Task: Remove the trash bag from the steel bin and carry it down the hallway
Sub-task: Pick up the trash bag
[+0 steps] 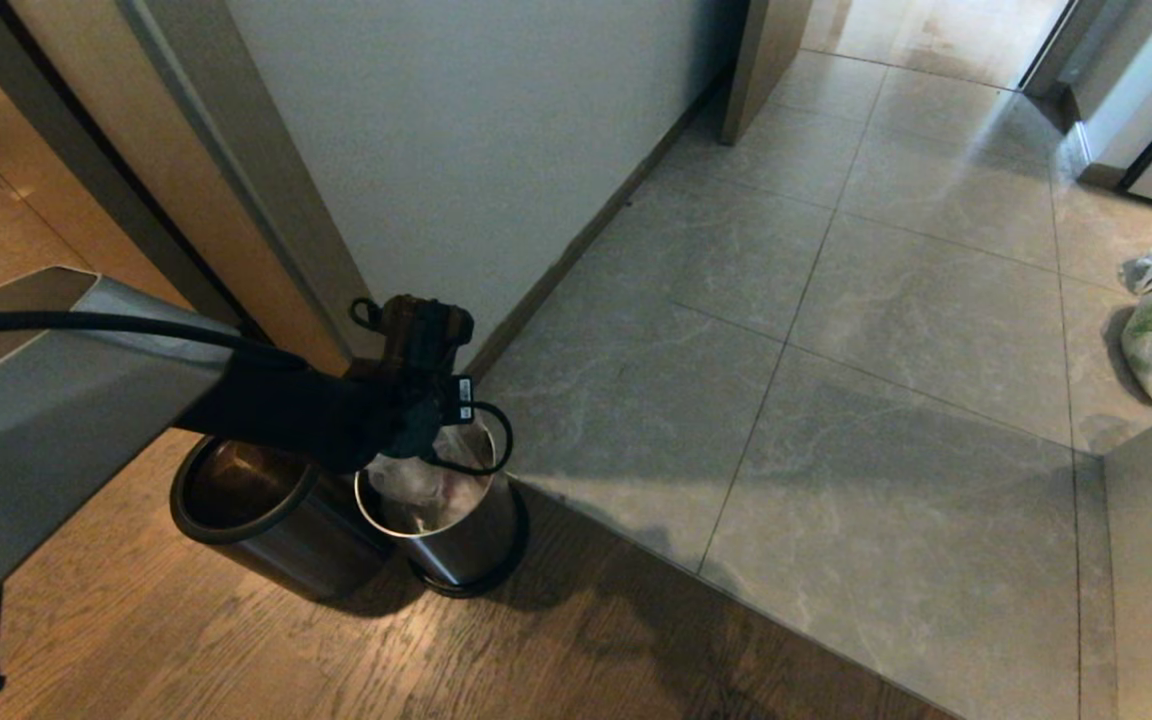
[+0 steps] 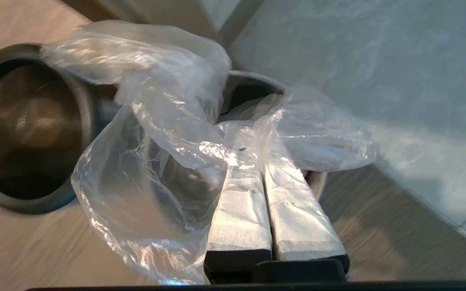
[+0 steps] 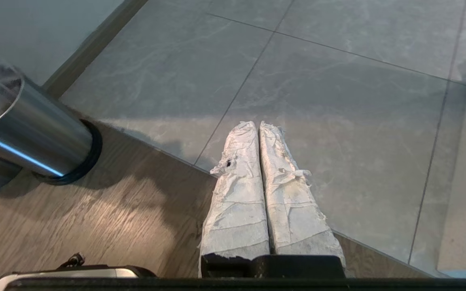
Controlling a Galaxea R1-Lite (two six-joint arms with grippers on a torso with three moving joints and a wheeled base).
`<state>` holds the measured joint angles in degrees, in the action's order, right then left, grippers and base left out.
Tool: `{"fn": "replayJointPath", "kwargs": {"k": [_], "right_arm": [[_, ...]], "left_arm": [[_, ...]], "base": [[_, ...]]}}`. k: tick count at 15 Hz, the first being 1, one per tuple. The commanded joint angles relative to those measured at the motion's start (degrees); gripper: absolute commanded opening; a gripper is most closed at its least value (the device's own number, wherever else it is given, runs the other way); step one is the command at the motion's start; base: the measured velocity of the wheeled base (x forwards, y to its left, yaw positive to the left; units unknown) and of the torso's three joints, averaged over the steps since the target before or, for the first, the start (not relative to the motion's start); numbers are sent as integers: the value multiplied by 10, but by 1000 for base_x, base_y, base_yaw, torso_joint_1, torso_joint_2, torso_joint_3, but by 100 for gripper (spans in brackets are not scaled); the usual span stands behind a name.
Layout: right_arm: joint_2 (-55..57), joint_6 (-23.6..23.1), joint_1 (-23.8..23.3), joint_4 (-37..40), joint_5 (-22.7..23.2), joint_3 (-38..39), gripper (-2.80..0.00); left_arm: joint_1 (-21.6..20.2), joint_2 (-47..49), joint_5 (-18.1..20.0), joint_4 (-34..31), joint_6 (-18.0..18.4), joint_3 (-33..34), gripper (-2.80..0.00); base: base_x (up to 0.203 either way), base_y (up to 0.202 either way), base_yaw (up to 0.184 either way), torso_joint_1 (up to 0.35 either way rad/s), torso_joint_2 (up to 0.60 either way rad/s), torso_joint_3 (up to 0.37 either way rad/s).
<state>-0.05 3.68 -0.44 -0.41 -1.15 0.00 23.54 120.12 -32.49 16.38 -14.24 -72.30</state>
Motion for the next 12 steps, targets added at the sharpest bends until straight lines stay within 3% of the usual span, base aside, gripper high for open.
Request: {"fn": "replayJointPath", "kwargs": {"k": [1,7,12], "right_arm": [[0,0,0,0,0,1,-280],[0,0,0,0,0,1,-280],[0,0,0,0,0,1,-280]], "left_arm": [[5,-16,-6,-9,-3,2,-280],[11,5,-7,-130,-147,32,-280],[11,34,-10,-131,-178,58,-280]], "base": [[0,0,0,0,0,0],[0,0,0,0,0,0],[0,0,0,0,0,0]]}}
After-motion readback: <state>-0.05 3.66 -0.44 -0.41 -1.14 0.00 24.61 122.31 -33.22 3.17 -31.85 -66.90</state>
